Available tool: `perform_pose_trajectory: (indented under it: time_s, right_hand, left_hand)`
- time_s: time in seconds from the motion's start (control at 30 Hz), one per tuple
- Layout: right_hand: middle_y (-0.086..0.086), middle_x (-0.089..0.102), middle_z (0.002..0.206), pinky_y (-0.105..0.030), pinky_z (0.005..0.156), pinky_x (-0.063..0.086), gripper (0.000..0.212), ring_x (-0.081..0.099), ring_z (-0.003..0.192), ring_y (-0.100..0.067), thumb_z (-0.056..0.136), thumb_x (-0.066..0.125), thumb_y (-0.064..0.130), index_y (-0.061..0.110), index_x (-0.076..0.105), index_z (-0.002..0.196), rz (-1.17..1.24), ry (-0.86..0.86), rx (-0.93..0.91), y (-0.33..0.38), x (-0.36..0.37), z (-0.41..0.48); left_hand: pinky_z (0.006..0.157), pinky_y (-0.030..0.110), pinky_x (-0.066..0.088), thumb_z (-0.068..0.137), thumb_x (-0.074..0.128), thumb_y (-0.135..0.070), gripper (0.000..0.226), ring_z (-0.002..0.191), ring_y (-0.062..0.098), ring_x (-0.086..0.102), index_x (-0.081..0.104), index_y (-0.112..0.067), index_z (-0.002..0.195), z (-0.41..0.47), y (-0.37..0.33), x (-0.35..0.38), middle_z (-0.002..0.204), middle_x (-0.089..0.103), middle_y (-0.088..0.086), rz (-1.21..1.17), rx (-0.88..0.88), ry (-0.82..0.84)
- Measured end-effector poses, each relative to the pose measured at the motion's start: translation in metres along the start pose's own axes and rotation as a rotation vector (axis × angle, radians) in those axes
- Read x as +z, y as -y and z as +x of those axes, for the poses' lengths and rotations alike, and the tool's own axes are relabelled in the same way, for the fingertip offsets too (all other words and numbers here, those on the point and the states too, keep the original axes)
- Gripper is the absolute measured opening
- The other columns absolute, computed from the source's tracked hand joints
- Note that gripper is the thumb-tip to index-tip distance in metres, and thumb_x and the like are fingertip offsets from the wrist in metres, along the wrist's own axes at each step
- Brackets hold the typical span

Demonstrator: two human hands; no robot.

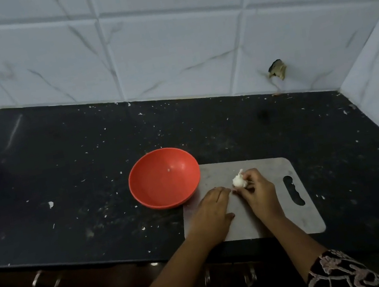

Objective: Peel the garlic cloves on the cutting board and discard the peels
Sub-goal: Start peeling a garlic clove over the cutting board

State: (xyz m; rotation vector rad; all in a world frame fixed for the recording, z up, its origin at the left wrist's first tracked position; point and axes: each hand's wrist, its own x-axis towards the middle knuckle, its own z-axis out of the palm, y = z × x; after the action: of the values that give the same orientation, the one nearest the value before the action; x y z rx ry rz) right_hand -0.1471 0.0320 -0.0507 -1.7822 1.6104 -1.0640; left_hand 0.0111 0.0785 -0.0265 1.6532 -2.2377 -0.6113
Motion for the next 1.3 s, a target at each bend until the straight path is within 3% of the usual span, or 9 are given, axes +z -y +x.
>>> perform_pose_trajectory:
  time_s: [0.27, 0.5, 0.7, 0.83, 0.97, 1.3]
  right_hand:
    - [0.002, 0.064, 0.093, -0.024, 0.072, 0.054, 0.026, 0.063, 0.086, -0.011, 0.079, 0.077, 0.012, 0.019, 0.056, 0.093, 0.010, -0.010, -0.041, -0.006, 0.003, 0.005]
    - [0.008, 0.065, 0.099, -0.011, 0.078, 0.050, 0.027, 0.064, 0.091, -0.004, 0.082, 0.074, 0.007, 0.021, 0.059, 0.099, 0.006, 0.000, -0.072, -0.009, 0.002, 0.007]
    - [0.001, 0.063, 0.105, -0.009, 0.081, 0.049, 0.027, 0.061, 0.097, 0.004, 0.081, 0.073, 0.000, 0.012, 0.065, 0.103, 0.011, -0.063, -0.104, -0.014, 0.003, 0.007]
    - [0.006, 0.063, 0.103, -0.007, 0.081, 0.048, 0.027, 0.060, 0.098, 0.007, 0.080, 0.074, 0.000, 0.017, 0.066, 0.101, 0.025, -0.085, -0.108, -0.011, 0.002, 0.008]
    - [0.002, 0.067, 0.104, -0.014, 0.083, 0.052, 0.027, 0.065, 0.097, -0.002, 0.082, 0.072, -0.001, 0.017, 0.068, 0.101, 0.079, -0.079, -0.098, -0.011, 0.000, 0.007]
    - [0.001, 0.070, 0.099, -0.011, 0.078, 0.051, 0.029, 0.066, 0.091, 0.001, 0.082, 0.069, -0.005, 0.015, 0.066, 0.102, 0.141, -0.004, -0.069, -0.007, -0.003, 0.006]
  left_hand:
    - [0.119, 0.029, 0.005, 0.096, 0.050, -0.040, 0.073, 0.147, 0.012, 0.008, 0.009, -0.020, 0.153, 0.020, 0.010, 0.002, 0.160, 0.012, 0.000, -0.049, -0.029, 0.066]
    - [0.116, 0.025, 0.015, 0.088, 0.065, -0.035, 0.077, 0.142, 0.011, 0.020, 0.022, -0.021, 0.150, 0.041, 0.013, 0.010, 0.155, 0.026, -0.002, -0.205, -0.026, -0.035]
    - [0.109, 0.023, 0.025, 0.085, 0.068, -0.026, 0.061, 0.131, 0.012, 0.036, 0.042, -0.026, 0.140, 0.052, 0.019, 0.015, 0.141, 0.046, -0.005, -0.268, -0.006, -0.142]
    - [0.105, 0.024, 0.027, 0.086, 0.065, -0.028, 0.054, 0.127, 0.013, 0.037, 0.045, -0.028, 0.137, 0.056, 0.022, 0.019, 0.136, 0.048, -0.005, -0.279, -0.019, -0.161]
    - [0.098, 0.025, 0.031, 0.087, 0.062, -0.032, 0.047, 0.122, 0.014, 0.039, 0.049, -0.031, 0.131, 0.059, 0.024, 0.025, 0.129, 0.053, -0.005, -0.256, -0.019, -0.204]
    - [0.088, 0.028, 0.039, 0.087, 0.062, -0.035, 0.026, 0.110, 0.012, 0.047, 0.055, -0.031, 0.112, 0.055, 0.019, 0.025, 0.112, 0.060, -0.006, -0.343, -0.068, -0.270]
